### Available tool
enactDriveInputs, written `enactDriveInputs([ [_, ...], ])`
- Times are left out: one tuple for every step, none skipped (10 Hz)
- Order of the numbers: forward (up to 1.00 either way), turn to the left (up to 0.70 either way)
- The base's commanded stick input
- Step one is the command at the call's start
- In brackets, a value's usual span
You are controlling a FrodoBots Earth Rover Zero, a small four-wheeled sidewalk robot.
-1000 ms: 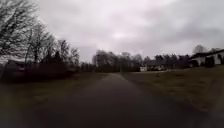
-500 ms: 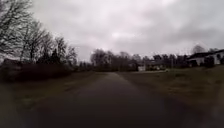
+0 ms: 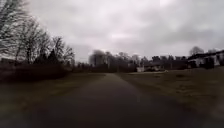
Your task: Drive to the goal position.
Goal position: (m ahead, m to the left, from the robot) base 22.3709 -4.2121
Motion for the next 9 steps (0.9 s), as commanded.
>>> enactDriveInputs([
  [1.0,0.0],
  [1.0,0.0],
  [1.0,0.0],
  [1.0,0.0],
  [1.0,0.0],
  [1.0,0.0],
  [1.0,0.0],
  [1.0,0.0],
  [1.0,0.0],
])
